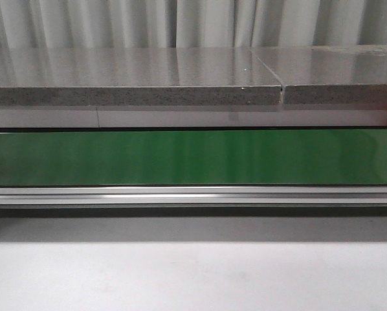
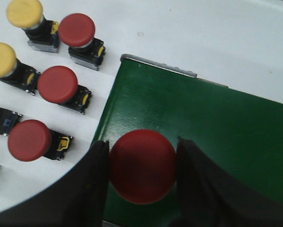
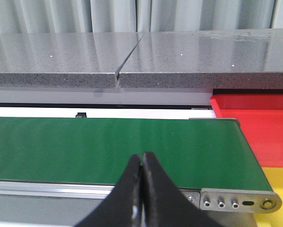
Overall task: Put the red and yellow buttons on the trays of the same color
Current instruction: 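Carry the red button onto the green belt and open the left gripper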
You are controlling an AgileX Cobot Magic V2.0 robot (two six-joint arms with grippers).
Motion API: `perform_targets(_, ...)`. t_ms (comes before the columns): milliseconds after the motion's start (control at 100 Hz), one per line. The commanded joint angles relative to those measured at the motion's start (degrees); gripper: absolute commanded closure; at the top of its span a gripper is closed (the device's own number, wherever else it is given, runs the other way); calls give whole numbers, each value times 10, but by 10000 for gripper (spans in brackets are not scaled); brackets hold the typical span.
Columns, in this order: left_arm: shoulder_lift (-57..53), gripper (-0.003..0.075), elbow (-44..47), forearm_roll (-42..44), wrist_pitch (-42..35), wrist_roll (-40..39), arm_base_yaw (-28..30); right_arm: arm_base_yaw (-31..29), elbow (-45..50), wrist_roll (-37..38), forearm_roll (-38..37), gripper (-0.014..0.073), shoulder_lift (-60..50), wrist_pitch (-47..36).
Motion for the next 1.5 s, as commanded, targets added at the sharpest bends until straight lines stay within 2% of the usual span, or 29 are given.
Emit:
perform_targets(0,-3,637,-19,3,-37,2,-5,-1,-9,-1,-5,661,-11,-48)
perform_targets(120,7,629,-19,-2,-35,2,-5,-1,-9,-1,-5,661,-11,-48)
perform_targets(190,7,581,-19,-4,-36,2,-5,-1,-9,-1,-5,661,-11,-48)
perform_targets(260,7,475,-19,-4,-37,2,-5,-1,-9,-1,-5,661,-11,-48)
perform_targets(420,7,122,-19,-6,-37,2,-5,-1,-9,-1,-5,661,-11,-48)
perform_targets(500,7,52,-19,-7,-37,2,-5,-1,-9,-1,-5,661,-11,-48)
perform_targets(870,-6,62,-77,-8,-15,3,-5,-1,-9,-1,-5,661,-11,-48)
perform_targets(1020,-30,62,-77,18,0,0,-3,-1,-9,-1,-5,661,-11,-48)
perform_targets(1210,-52,62,-71,20,22,-2,51,-1,-9,-1,-5,661,-11,-48)
perform_targets(1490,-58,62,-25,19,44,1,174,-1,-9,-1,-5,661,-11,-48)
